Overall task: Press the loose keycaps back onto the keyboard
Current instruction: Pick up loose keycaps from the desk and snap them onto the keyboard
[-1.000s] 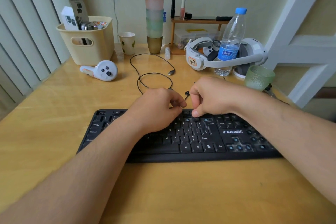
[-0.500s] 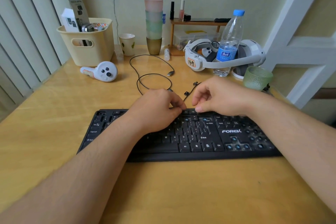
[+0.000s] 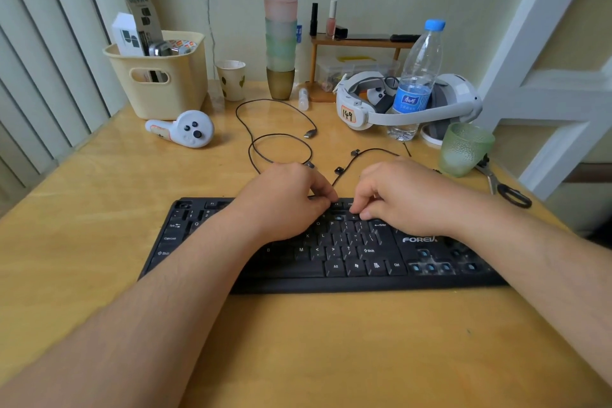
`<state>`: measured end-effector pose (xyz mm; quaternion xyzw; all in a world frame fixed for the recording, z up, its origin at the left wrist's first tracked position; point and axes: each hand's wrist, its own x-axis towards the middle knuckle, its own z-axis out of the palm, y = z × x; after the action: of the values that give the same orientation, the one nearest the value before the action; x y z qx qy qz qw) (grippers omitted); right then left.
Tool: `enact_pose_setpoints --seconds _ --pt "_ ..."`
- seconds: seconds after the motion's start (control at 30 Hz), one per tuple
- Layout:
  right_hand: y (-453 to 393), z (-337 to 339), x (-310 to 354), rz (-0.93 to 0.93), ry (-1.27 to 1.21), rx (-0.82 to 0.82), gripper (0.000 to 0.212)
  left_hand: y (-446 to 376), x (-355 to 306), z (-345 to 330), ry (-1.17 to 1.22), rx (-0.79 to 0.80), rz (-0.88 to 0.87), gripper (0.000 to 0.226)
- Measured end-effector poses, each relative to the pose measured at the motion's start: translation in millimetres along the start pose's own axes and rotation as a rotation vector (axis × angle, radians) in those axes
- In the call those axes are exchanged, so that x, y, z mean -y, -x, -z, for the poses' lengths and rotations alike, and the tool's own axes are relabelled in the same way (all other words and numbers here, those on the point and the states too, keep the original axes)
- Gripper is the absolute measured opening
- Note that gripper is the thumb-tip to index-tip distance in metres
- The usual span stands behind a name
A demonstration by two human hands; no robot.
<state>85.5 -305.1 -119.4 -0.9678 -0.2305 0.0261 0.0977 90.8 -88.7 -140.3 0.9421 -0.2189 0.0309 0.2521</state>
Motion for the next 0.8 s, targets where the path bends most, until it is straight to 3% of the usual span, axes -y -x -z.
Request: enact_pose_setpoints --seconds 0.2,0.43,0.53,0.73,0.8 --pt "-3.5 8.4 -1.8 0.191 0.133 0.044 0.032 0.4 0.1 0.5 0.001 -0.001 0.007 0.02" --pt "-22.2 22.2 9.3 0.4 0.45 0.165 0.032 1.3 -0.1 0.1 0.0 0.006 0.016 0.02" --pt "-26.4 25.5 13.2 0.422 0.415 0.203 0.019 0.9 0.8 0.3 -0.002 0.002 0.019 0.02" --pt "-17.6 15.5 -6.6 0.556 0.544 0.098 0.034 0.6 0.5 -0.7 -0.022 0.001 0.025 0.021" --pt "-18.5 12.2 -8.8 0.63 0.626 0.097 0.021 0.4 0.6 -1.1 -0.02 0.003 0.037 0.02"
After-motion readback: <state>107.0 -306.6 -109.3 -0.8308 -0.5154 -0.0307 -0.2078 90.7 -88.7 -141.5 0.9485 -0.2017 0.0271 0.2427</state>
